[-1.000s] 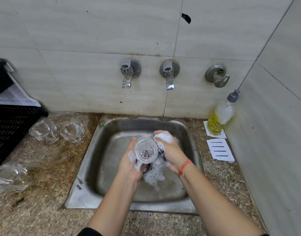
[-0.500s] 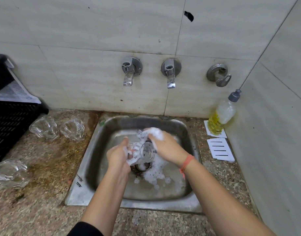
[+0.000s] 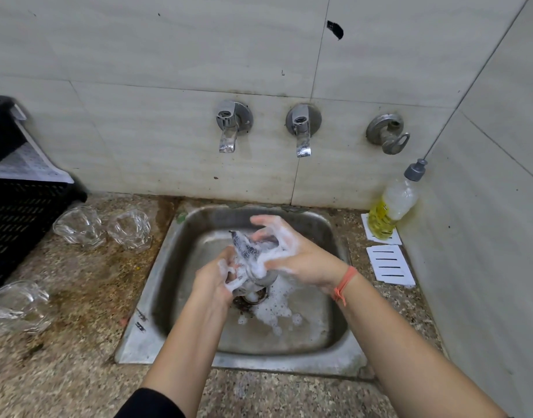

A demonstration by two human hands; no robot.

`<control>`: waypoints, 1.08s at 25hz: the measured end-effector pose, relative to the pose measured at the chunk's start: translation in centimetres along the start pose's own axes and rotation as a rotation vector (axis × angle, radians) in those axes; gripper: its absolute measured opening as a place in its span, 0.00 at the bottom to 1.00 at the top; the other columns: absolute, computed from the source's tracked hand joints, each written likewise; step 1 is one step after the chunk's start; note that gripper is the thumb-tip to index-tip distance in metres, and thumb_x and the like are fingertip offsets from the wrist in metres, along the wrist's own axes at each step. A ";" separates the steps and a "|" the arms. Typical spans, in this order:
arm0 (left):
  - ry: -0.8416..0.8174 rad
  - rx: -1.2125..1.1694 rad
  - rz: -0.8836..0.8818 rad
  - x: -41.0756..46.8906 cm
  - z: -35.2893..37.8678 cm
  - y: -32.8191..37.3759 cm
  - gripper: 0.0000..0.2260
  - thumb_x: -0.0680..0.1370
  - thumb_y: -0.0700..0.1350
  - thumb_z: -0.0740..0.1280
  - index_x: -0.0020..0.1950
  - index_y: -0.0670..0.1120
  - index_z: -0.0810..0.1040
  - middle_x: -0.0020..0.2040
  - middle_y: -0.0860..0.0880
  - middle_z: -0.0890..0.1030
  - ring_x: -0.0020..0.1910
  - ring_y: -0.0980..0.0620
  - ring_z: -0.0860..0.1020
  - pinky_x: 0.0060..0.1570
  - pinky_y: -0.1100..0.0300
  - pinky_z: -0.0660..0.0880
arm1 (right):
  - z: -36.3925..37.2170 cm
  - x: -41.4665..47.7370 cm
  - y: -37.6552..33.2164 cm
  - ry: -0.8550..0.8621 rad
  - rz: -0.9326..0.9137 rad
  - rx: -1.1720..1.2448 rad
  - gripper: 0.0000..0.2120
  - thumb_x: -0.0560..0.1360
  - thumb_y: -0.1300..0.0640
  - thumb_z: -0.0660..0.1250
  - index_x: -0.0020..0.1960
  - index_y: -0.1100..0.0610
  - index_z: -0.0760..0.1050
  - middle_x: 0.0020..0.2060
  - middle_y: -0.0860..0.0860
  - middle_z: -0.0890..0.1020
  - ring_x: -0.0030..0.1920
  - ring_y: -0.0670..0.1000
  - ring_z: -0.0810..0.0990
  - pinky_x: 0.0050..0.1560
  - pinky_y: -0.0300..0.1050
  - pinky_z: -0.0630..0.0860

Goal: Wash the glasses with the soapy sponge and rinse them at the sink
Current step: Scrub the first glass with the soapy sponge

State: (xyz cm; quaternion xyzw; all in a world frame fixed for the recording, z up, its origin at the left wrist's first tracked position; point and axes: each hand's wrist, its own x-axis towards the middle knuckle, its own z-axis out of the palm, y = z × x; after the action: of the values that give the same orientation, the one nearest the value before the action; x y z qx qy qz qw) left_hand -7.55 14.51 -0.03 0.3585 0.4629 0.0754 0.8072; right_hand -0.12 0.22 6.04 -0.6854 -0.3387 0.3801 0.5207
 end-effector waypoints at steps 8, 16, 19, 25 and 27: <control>0.108 0.003 0.008 -0.2 0.2 1.2 0.07 0.78 0.44 0.67 0.46 0.41 0.76 0.28 0.48 0.78 0.24 0.53 0.76 0.24 0.61 0.75 | 0.0 0.5 -0.1 0.097 -0.065 -0.719 0.07 0.68 0.55 0.62 0.41 0.59 0.68 0.40 0.50 0.70 0.41 0.54 0.71 0.43 0.55 0.71; 0.429 0.440 0.958 -2.6 2.4 -0.7 0.21 0.78 0.50 0.66 0.30 0.47 0.60 0.26 0.52 0.64 0.26 0.52 0.63 0.29 0.58 0.61 | 2.5 1.8 4.4 0.080 0.469 0.741 0.07 0.76 0.65 0.56 0.48 0.62 0.72 0.33 0.56 0.67 0.32 0.50 0.63 0.24 0.41 0.69; 0.363 0.728 1.275 -2.0 2.2 -0.6 0.19 0.75 0.55 0.63 0.32 0.48 0.59 0.25 0.54 0.62 0.25 0.49 0.64 0.29 0.55 0.63 | 1.3 3.2 4.8 -0.087 0.585 0.917 0.12 0.71 0.66 0.51 0.40 0.56 0.72 0.25 0.47 0.56 0.32 0.46 0.51 0.27 0.34 0.62; 0.422 0.918 1.387 0.5 0.0 -0.2 0.20 0.76 0.55 0.64 0.30 0.47 0.61 0.23 0.49 0.65 0.22 0.47 0.65 0.24 0.57 0.62 | -0.5 1.8 4.1 0.124 0.637 0.920 0.12 0.79 0.60 0.57 0.38 0.55 0.73 0.27 0.48 0.65 0.28 0.44 0.60 0.26 0.36 0.66; 0.398 0.859 1.092 1.2 -0.1 0.1 0.22 0.76 0.54 0.66 0.29 0.46 0.60 0.24 0.51 0.64 0.25 0.49 0.64 0.29 0.55 0.63 | -1.4 1.5 3.3 0.291 0.482 0.689 0.09 0.79 0.56 0.60 0.42 0.55 0.74 0.31 0.51 0.74 0.26 0.46 0.67 0.27 0.36 0.68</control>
State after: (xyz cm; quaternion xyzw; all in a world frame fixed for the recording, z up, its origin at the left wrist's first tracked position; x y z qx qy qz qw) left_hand -6.92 15.20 -0.85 0.8037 0.3447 0.3434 0.3425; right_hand 2.03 0.17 2.84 -0.5774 0.0539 0.4809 0.6575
